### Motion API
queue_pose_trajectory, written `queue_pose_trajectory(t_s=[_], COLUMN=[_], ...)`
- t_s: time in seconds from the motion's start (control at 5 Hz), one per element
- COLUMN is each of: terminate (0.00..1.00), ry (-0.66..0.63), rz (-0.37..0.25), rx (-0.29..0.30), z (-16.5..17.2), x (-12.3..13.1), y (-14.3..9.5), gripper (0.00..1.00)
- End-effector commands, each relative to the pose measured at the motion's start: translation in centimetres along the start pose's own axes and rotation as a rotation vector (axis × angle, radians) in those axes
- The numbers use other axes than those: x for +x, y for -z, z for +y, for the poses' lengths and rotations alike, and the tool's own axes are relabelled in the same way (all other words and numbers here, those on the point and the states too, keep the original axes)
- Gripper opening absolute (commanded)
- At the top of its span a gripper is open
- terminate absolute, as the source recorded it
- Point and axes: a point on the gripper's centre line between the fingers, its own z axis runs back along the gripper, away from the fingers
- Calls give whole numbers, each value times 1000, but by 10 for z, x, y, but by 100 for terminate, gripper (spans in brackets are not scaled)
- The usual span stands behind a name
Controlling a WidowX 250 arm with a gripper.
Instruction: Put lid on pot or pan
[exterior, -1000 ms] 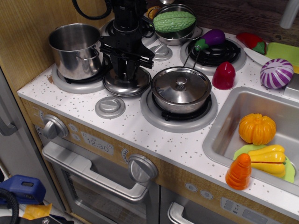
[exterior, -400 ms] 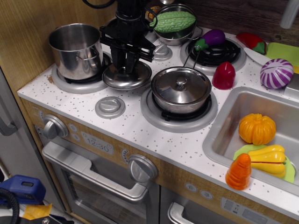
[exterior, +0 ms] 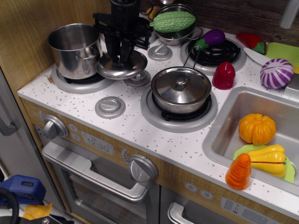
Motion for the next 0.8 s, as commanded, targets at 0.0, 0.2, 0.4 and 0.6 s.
queue_pose_trajectory(t_s=[0.0,0.2,0.4,0.6], terminate=[0,0,0,0], ry=[-24,-31,-33,-21], rz=[-87,-78,-69,-57], rx=[36,50,75,104], z=[6,6,7,15], x=[11,11,11,9], y=[-56,-71,-85,-94], gripper=[0,0,0,0])
